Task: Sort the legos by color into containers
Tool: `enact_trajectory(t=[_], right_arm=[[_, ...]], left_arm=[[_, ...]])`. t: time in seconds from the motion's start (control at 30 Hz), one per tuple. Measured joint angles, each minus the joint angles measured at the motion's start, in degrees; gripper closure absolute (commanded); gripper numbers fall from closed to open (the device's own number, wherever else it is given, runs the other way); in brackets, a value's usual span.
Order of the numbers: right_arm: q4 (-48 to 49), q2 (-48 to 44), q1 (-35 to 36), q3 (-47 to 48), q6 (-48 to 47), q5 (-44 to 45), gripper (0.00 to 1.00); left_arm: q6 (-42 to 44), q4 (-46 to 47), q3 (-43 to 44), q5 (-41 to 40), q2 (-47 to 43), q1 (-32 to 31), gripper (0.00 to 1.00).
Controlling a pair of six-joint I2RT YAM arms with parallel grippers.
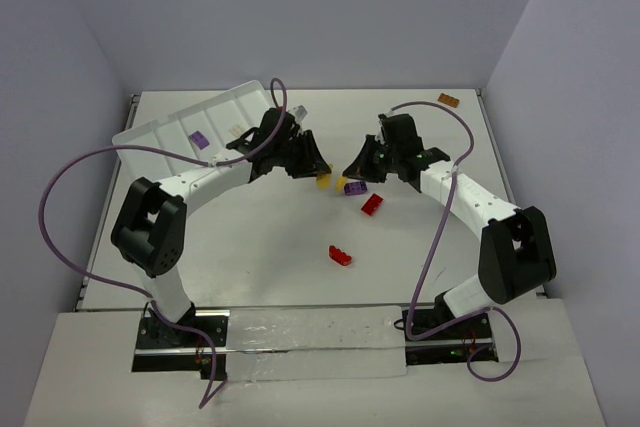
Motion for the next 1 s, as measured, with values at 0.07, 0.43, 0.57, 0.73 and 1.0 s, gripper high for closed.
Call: enact_trajectory(t=[0.07, 0.43, 0.57, 0.73, 1.0], right_arm=[[-0.13, 0.00, 0.00, -0.11, 0.15, 0.77, 1.00], [-1.49, -1.40, 0.00, -1.94, -0.01, 4.62, 1.00], [-2.37, -3.84, 0.00, -2.38, -0.67, 6.07, 1.00], [-3.53, -6.99, 0.00, -2.43, -1.76, 8.15, 1.00], [-5.56, -10.09, 0.00, -3.54, -3.26, 9.93, 1.00]], left_arm=[[-0.31, 0.24, -0.05, 0.18, -0.02, 0.66, 1.00], [0.66, -7.31, 8.23, -4.25, 1.00, 8.79, 1.00], [1.42, -11.18, 20.04, -9.58, 6.54, 13.11, 1.00], [2.13, -15.00, 32.87, -14.60, 14.78, 16.25, 1.00], [2.48, -18.14, 39.55, -20.37, 25.73, 19.84, 1.00]])
